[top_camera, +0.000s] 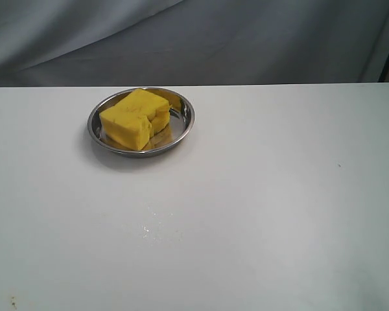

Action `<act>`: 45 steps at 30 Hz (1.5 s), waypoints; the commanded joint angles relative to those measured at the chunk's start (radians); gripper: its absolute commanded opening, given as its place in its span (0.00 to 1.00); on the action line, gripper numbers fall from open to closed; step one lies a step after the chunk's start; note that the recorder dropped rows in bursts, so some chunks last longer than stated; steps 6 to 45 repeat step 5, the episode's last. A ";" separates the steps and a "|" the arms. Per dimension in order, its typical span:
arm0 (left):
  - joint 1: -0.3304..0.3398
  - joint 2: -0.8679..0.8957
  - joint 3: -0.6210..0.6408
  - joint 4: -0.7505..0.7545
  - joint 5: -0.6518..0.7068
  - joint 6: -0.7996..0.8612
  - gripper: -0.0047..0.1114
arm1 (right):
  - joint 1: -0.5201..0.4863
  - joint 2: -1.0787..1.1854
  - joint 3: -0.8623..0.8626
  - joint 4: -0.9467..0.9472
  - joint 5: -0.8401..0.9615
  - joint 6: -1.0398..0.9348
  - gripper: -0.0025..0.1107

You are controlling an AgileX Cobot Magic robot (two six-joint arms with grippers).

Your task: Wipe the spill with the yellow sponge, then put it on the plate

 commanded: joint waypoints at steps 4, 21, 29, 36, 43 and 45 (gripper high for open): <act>0.004 -0.003 0.003 0.002 -0.013 -0.006 0.04 | 0.001 -0.005 0.004 -0.007 -0.004 0.005 0.02; 0.004 -0.003 0.003 0.002 -0.013 -0.006 0.04 | 0.001 -0.005 0.004 -0.007 -0.004 0.005 0.02; 0.004 -0.003 0.003 0.002 -0.013 -0.006 0.04 | 0.001 -0.005 0.004 -0.007 -0.004 0.005 0.02; 0.004 -0.003 0.003 0.002 -0.013 -0.006 0.04 | 0.001 -0.005 0.004 -0.007 -0.004 0.005 0.02; 0.004 -0.003 0.003 0.002 -0.013 -0.006 0.04 | 0.001 -0.005 0.004 -0.007 -0.004 0.005 0.02; 0.004 -0.003 0.003 0.002 -0.013 -0.006 0.04 | 0.001 -0.005 0.004 -0.007 -0.004 0.005 0.02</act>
